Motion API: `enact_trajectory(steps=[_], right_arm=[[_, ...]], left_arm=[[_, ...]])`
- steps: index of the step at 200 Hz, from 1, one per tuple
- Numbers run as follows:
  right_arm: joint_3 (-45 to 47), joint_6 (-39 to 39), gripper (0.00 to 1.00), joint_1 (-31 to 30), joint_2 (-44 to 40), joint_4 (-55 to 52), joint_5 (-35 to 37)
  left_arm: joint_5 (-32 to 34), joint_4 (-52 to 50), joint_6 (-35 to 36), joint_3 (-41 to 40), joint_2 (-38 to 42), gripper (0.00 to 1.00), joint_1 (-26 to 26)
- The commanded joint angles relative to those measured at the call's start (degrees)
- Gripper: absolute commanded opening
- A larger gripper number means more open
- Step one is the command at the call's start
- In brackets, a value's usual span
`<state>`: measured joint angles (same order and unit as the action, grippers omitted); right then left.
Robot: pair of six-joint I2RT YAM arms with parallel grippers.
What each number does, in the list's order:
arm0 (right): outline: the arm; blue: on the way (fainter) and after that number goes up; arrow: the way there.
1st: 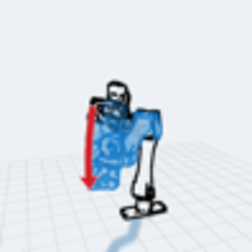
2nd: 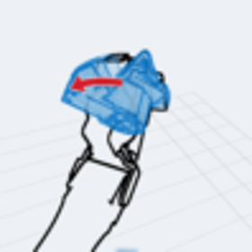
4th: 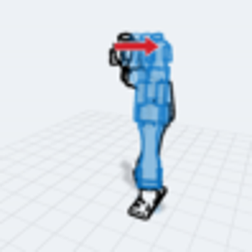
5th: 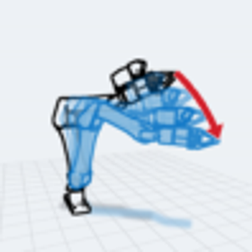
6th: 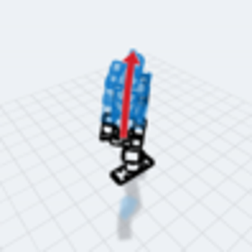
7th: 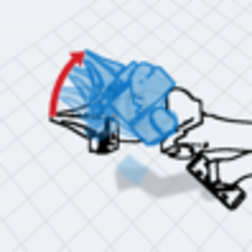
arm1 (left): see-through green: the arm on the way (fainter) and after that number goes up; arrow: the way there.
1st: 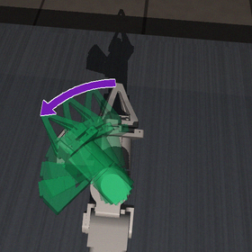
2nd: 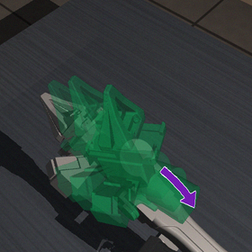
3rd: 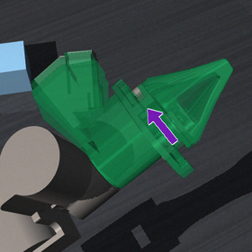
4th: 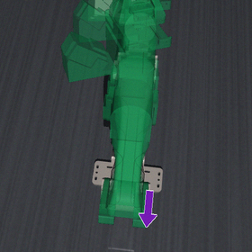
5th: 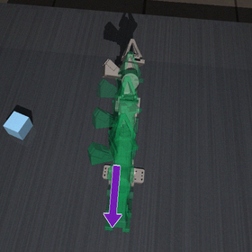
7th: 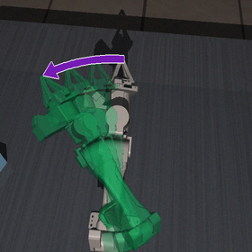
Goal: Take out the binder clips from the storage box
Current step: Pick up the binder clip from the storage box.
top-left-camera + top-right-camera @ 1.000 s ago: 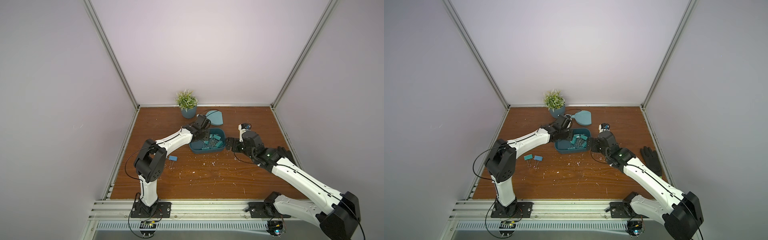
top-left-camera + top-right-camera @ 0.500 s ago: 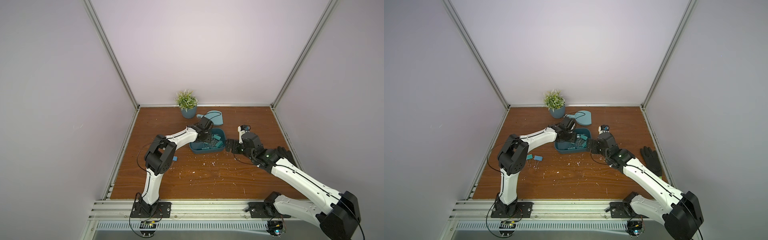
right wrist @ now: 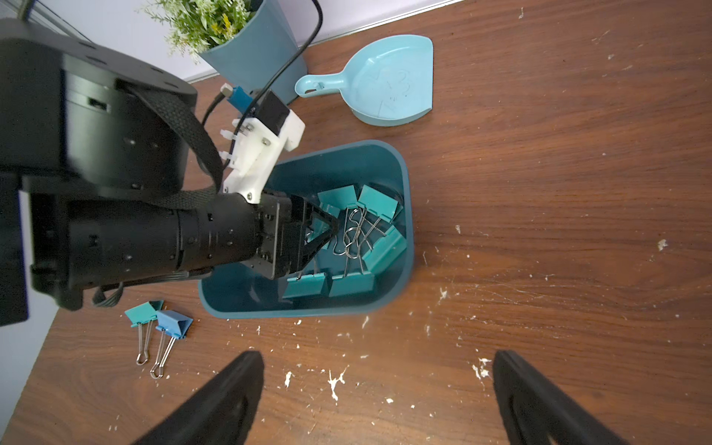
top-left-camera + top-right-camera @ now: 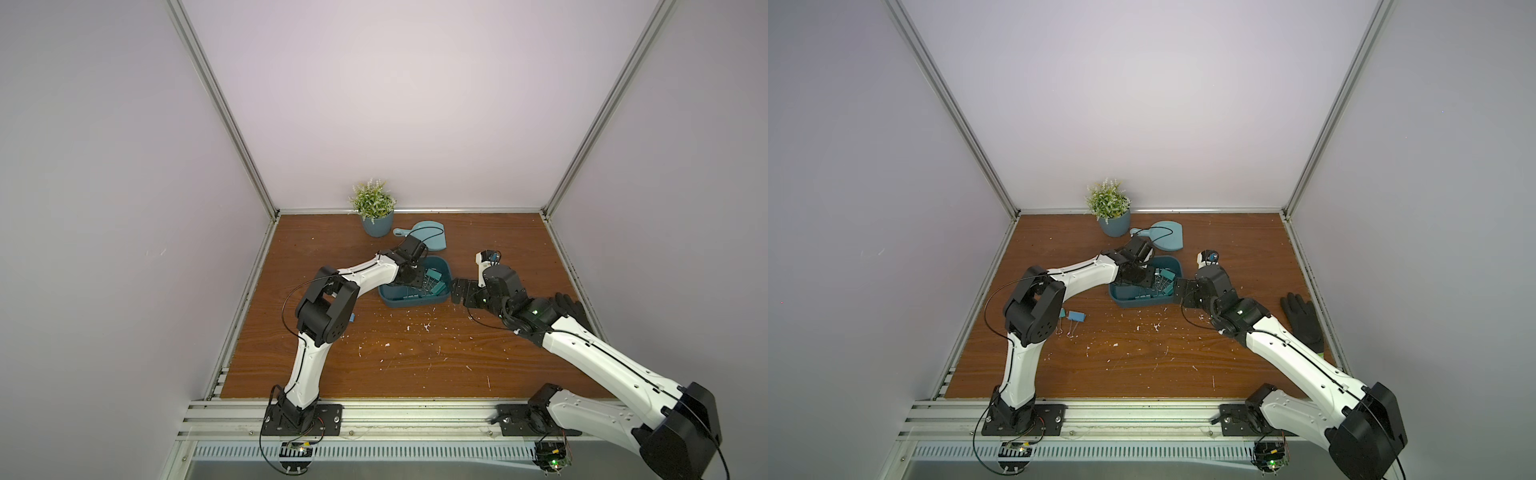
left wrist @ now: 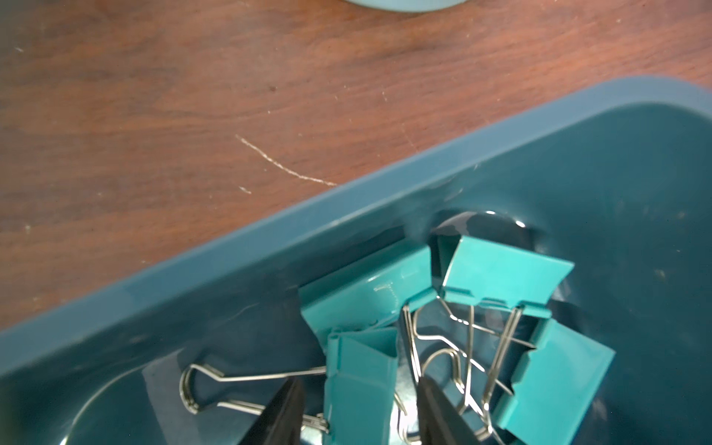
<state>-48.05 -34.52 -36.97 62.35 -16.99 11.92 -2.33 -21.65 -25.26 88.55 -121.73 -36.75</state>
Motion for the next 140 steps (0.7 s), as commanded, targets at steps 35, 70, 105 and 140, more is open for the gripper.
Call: enact_trajectory(steps=[35,70,105,140], right_arm=[[-0.55,-0.28,0.99,0.39,-0.62,0.51,1.17],[-0.22,-0.19,0.99,0.58,-0.82,0.47,1.18],[-0.21,-0.19,0.99,0.68,-0.84,0.61,0.98],[-0.37,-0.02,0.99,0.73,-0.61,1.09,0.57]], left_arm=[[2.23,-3.14,1.19,2.86,-3.84,0.51,-1.12],[2.84,-3.22,0.91,2.98,-4.65,0.49,-1.39],[4.97,-3.4,0.64,2.6,-3.77,0.36,-1.39],[6.62,-3.46,-0.06,2.15,-0.8,0.28,-1.39]])
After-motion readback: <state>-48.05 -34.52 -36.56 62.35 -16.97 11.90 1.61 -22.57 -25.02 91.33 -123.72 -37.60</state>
